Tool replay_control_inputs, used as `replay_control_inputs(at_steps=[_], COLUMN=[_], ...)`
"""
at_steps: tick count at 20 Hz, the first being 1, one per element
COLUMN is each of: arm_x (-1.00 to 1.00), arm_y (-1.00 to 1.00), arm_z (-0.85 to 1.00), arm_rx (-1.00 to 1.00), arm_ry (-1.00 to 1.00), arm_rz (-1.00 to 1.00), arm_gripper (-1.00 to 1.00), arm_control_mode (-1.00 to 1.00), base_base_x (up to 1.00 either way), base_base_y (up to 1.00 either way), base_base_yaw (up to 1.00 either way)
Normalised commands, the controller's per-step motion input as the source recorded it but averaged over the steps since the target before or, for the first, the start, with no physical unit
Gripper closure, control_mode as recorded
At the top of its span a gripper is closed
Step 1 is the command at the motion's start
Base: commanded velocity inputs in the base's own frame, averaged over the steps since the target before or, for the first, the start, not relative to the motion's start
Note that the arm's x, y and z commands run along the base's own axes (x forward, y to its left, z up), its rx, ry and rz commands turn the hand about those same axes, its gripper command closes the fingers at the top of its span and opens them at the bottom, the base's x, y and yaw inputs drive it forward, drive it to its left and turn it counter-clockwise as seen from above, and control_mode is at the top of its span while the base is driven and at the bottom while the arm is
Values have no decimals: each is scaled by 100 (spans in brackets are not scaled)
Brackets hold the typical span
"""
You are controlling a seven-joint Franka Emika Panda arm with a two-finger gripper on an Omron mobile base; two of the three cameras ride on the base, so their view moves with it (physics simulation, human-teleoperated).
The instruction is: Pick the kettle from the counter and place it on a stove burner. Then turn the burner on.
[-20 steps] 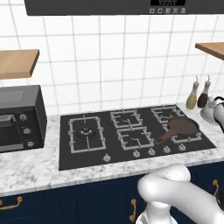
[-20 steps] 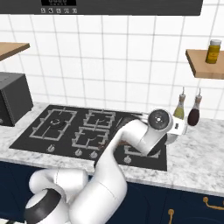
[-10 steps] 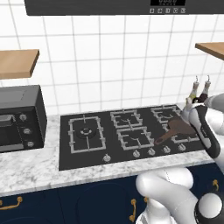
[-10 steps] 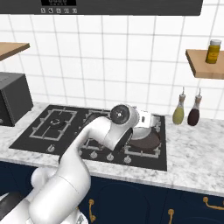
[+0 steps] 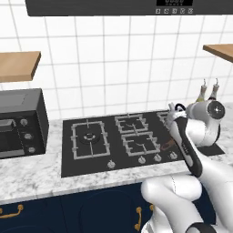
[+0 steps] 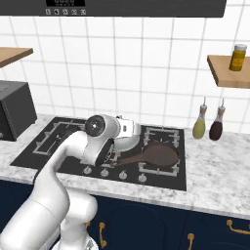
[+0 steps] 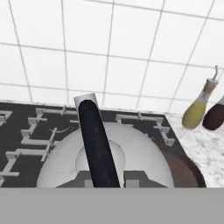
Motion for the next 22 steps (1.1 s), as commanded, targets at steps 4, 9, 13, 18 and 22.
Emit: replay_control_inputs(at_steps=[4, 9, 13, 18, 22], arm_x=[26, 41, 44, 40, 49], arm_y=[98, 95, 100, 99, 92], arm_z=[0, 0, 0, 0, -9], arm_rx=[0, 0, 0, 0, 0], arm_ry=[0, 2, 17, 20, 8], arm_rz=[14, 19, 19, 17, 17], arm_gripper=[100, 100, 100, 100, 100], arm_control_mode=[-100, -100, -100, -100, -100], base_base_x=[0, 0, 0, 0, 0], base_base_y=[0, 0, 0, 0, 0], base_base_yaw=[0, 0, 0, 0, 0])
